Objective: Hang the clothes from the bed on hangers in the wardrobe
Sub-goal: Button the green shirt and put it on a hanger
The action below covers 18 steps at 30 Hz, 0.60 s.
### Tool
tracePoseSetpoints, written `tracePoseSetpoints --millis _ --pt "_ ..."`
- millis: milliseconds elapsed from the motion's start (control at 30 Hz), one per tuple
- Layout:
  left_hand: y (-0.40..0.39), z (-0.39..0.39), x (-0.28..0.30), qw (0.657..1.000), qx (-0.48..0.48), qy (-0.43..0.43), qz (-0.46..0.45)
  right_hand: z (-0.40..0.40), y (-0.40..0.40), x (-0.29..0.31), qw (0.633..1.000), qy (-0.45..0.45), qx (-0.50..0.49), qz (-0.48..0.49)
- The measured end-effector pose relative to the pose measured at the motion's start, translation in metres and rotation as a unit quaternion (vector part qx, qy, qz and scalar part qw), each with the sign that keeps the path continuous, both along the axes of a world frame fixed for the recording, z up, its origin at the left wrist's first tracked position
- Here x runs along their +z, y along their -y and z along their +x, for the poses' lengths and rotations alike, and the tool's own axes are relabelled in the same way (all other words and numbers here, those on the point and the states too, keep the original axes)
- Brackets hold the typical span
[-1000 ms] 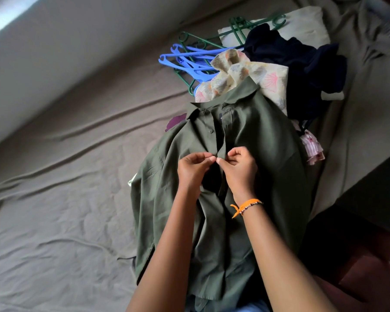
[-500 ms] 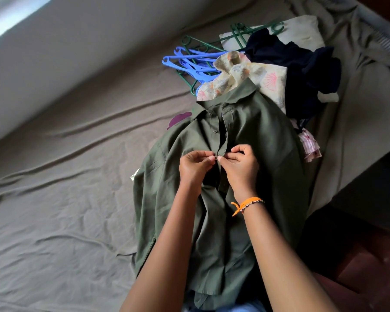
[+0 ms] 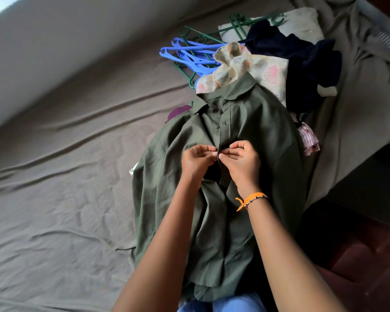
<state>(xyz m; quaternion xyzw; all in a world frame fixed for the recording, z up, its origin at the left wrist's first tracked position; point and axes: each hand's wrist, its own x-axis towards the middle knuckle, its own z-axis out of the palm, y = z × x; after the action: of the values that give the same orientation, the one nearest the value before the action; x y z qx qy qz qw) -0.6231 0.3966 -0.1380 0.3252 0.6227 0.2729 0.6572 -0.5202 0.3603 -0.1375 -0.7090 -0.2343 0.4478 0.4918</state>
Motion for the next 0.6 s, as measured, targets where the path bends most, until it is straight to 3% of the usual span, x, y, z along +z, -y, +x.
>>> tracePoseSetpoints --millis 133,300,367,467,500,533,600 --pt "0.001 -0.001 0.004 0.999 -0.008 0.026 -0.031 -0.001 0.002 -0.002 0.999 0.048 0.015 0.016" --pt "0.002 0.000 0.001 0.999 0.019 -0.037 -0.014 -0.005 0.006 -0.002 0.989 0.127 0.060 0.037" --pt "0.001 -0.001 0.002 1.000 0.007 -0.014 -0.019 0.004 0.004 -0.001 0.995 0.074 0.065 0.014" --pt "-0.001 -0.001 0.011 0.997 -0.008 0.065 -0.038 0.017 0.000 -0.001 0.990 -0.135 0.027 -0.010" --pt "-0.001 -0.001 0.013 0.997 0.001 0.068 -0.036 0.020 0.000 -0.003 0.989 -0.149 0.001 -0.012" --pt "0.001 -0.002 0.013 0.999 0.013 0.044 -0.021 0.022 0.002 -0.006 0.992 -0.125 -0.031 -0.009" --pt "0.012 -0.004 0.008 0.994 0.019 -0.100 0.038 0.020 0.011 -0.011 0.996 -0.032 -0.086 0.012"
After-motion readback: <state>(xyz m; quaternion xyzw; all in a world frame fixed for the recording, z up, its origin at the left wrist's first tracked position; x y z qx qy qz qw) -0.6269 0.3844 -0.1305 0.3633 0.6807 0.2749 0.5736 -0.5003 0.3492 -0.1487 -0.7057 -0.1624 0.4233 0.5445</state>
